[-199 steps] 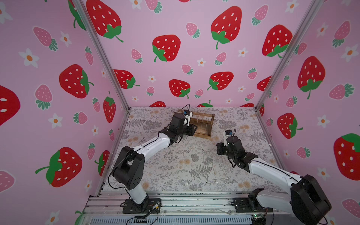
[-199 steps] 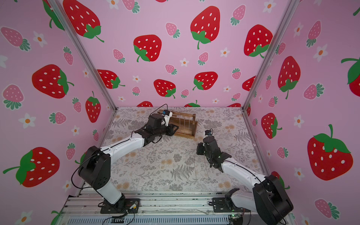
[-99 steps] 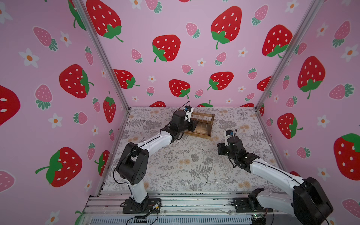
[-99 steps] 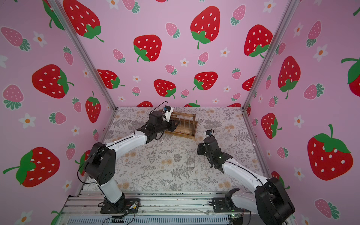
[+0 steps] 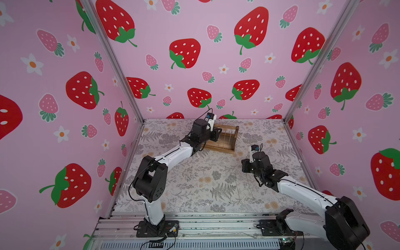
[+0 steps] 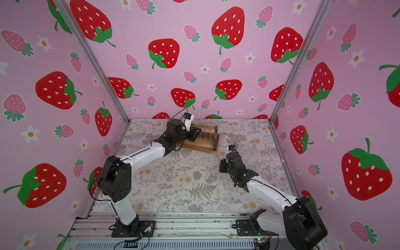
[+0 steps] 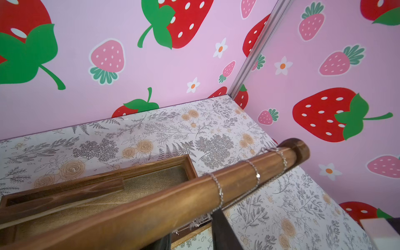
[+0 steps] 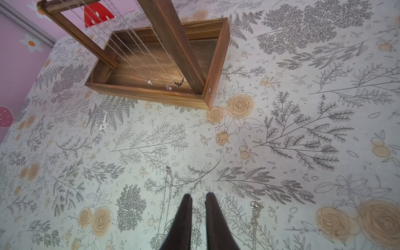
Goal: Take the necklace off the jewelry display stand
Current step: Take off the necklace from the stand.
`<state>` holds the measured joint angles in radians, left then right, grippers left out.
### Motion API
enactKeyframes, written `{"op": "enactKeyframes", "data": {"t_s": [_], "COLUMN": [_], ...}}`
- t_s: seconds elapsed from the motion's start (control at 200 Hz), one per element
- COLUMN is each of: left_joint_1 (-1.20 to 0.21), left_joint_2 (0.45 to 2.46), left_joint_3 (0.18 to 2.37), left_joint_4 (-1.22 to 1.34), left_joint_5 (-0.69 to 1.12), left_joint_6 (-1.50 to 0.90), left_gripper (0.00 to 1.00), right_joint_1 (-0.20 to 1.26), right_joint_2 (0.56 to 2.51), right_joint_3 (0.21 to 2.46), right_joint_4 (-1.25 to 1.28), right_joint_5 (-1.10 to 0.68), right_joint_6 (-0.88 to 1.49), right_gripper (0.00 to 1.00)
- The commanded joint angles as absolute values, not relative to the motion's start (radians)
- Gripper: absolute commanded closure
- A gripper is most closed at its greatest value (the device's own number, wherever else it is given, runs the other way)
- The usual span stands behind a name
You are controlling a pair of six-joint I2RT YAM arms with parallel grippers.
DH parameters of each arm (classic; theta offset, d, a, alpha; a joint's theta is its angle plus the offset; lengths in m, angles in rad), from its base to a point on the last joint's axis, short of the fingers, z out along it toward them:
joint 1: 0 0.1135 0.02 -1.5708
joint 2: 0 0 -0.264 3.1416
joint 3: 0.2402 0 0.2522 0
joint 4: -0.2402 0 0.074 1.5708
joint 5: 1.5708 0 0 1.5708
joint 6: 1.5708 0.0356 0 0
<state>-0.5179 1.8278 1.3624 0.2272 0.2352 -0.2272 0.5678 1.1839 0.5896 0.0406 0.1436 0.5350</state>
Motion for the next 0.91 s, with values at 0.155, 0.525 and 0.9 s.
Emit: {"op": "enactKeyframes", "data": {"t_s": [0.155,0.525,0.9], "left_joint_1": [-0.508,-0.508,-0.491], "left_joint_2": [1.842,1.838,1.776], "left_joint_3": [1.427,1.434,1.381], "left_joint_4": [0.24,0.227,0.168], "left_joint_5": [0.244,0.236,0.171], "left_joint_6": [-0.222,-0.227,-0.203], "left_gripper": [0.68,0.98,1.0], "right_joint_1": [0.561,0.56,0.558], "right_joint_2": [1.193,1.19,1.196], "right_joint_3": [0.592,0.592,0.594], "right_joint_4": [0.034,0.032,0.027], "right_joint_5": [0.141,0.14,0.135], "right_joint_6": [0.532,0.532,0.535], "right_gripper": [0.85,0.85,0.85]}}
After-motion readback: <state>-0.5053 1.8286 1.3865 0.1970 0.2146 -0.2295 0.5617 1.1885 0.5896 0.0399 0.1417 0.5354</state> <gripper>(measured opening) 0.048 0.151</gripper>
